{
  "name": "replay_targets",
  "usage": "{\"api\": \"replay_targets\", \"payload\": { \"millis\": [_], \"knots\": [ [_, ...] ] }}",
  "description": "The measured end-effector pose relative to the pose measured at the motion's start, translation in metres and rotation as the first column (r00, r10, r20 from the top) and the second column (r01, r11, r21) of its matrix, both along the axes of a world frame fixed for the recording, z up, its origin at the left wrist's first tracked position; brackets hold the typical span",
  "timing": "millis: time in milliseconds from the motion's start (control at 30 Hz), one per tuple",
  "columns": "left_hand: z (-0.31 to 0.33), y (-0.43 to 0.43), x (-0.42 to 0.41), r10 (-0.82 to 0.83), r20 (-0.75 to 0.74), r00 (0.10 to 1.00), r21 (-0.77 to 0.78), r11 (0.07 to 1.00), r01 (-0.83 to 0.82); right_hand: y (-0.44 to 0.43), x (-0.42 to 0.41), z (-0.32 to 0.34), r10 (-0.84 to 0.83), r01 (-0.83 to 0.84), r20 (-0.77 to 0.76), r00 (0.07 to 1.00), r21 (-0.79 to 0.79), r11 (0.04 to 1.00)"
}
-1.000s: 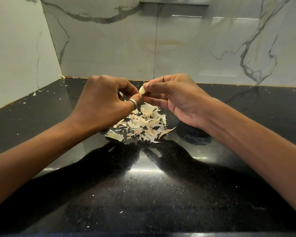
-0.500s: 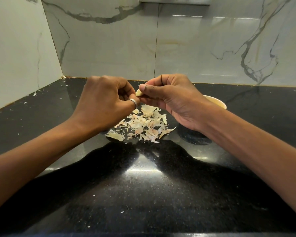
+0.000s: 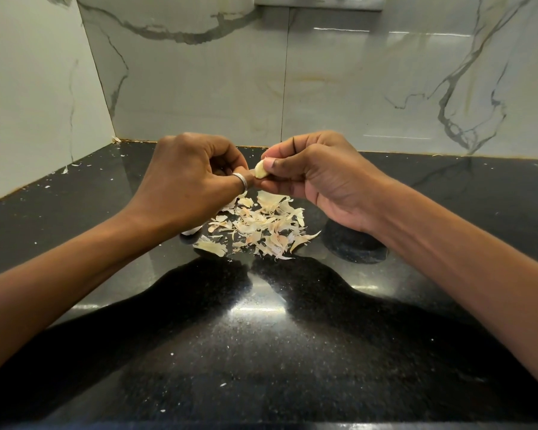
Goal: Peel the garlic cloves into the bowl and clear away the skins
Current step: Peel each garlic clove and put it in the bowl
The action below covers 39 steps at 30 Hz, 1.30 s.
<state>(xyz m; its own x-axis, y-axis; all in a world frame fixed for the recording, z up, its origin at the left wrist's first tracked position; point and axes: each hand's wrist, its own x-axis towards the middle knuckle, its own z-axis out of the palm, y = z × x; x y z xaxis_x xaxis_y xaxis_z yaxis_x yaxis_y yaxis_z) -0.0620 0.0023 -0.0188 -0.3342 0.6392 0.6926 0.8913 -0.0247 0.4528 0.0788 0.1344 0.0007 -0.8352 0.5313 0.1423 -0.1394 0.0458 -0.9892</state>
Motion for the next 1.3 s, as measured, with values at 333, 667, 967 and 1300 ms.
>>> {"api": "replay_targets", "payload": {
  "millis": [333,667,967,1300],
  "knots": [
    [0.0022,-0.0013,-0.0004,0.013,0.043,0.999,-0.004,1.0,-0.013,-0.0009,0.0015,0.0035,0.054,-0.052,0.031,0.998,-0.044,0.998],
    [0.0028,-0.0025,0.0,0.038,0.007,0.999,0.01,0.999,-0.038,-0.003,0.003,0.0067,0.084,-0.077,0.082,0.993,-0.078,0.994],
    [0.003,-0.0021,-0.0014,0.051,0.005,0.999,0.007,0.999,-0.051,-0.0008,0.0032,0.007,0.118,-0.109,0.11,0.987,-0.09,0.99],
    [0.0047,-0.0017,-0.0092,0.076,0.042,0.996,0.03,0.997,-0.077,-0.0021,0.0066,0.0082,0.187,-0.178,0.192,0.964,-0.063,0.982]
  ]
}}
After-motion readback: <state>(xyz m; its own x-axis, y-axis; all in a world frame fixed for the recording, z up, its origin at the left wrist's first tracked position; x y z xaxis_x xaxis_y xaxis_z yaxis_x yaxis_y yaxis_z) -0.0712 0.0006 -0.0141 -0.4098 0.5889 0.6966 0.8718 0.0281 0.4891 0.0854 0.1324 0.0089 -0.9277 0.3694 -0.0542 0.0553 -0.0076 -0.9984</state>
